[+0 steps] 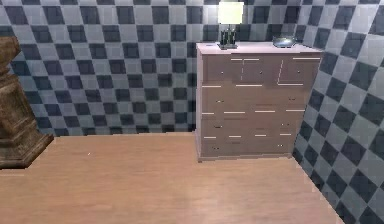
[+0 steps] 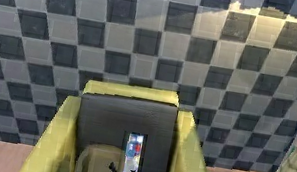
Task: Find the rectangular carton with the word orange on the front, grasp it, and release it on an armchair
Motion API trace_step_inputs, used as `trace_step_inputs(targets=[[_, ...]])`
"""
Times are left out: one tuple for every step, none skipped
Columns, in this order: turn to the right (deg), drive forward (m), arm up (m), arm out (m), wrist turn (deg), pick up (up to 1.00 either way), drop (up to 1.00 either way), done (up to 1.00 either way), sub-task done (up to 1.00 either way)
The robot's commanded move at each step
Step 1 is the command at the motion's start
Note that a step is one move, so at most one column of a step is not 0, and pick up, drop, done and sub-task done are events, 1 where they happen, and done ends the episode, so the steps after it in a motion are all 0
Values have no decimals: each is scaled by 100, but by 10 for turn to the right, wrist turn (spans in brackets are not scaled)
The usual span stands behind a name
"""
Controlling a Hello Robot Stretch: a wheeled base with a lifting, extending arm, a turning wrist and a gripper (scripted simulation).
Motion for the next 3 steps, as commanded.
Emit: trace_step_inputs(targets=[[0,0,-32,0,0,0,0,0,0],[0,0,0,0,0,0,100,0,0],[0,0,10,0,0,0,0,0,0]])
